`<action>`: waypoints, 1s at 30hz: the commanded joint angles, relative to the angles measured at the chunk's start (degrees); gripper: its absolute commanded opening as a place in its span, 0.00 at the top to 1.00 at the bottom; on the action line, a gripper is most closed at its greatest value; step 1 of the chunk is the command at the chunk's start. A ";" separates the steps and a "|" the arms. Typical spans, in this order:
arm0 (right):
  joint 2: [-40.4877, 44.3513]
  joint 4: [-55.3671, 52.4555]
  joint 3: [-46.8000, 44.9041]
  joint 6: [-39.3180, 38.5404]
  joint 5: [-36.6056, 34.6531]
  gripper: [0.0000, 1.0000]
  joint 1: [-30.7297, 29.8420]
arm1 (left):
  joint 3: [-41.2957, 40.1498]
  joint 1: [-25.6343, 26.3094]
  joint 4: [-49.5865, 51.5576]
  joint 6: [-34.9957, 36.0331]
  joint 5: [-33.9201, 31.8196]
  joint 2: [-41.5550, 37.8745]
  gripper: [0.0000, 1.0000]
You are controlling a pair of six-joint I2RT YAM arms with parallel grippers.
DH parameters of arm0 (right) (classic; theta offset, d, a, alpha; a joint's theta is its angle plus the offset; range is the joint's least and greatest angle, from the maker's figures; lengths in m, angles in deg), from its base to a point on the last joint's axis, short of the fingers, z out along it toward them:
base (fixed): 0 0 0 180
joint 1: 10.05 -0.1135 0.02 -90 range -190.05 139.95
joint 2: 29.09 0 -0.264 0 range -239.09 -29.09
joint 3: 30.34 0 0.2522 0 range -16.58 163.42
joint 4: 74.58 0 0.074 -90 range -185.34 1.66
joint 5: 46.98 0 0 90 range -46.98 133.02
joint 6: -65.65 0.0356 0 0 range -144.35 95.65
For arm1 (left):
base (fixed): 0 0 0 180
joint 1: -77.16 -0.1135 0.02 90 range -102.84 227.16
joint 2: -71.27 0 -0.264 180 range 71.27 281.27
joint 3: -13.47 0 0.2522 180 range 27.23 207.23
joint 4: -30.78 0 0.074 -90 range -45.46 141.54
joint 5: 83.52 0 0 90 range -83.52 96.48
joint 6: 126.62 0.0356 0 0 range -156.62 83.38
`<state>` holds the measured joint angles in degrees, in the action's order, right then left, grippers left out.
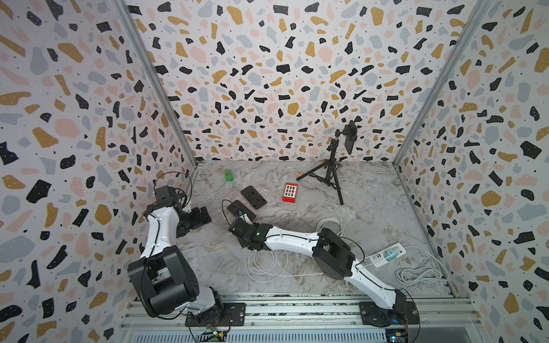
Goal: Plug the charging cable into the phone
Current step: Pick up the charging cable from the center of the board.
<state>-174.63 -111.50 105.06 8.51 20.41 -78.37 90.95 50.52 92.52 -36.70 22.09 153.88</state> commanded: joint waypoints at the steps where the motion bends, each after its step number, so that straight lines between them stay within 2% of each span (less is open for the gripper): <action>1: -2.20 -5.61 2.98 2.87 0.09 0.59 -0.12 | -0.64 -0.53 -0.59 1.46 0.91 -0.99 0.03; 9: -1.97 -12.09 3.62 4.17 1.48 0.75 -0.24 | -0.95 -0.70 -1.27 1.90 1.44 -0.88 0.03; 13: 1.26 -12.55 1.82 1.94 4.09 0.94 -0.23 | -1.10 -0.70 -1.11 2.24 2.65 -0.66 0.03; 15: 3.59 -12.60 0.31 0.64 4.71 0.98 -0.12 | -1.19 -0.70 -1.12 2.44 3.10 -0.47 0.03; 22: 12.41 -12.70 -4.75 -4.55 6.64 1.00 0.46 | -2.25 -0.72 -1.46 1.67 6.79 0.29 0.03; 30: 19.10 -8.43 -12.59 -11.51 15.68 1.00 2.78 | -5.18 0.00 -3.42 0.46 20.50 0.02 0.07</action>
<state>-159.00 -121.40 94.70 1.54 31.82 -76.60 86.99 50.22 90.62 -35.74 34.64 153.97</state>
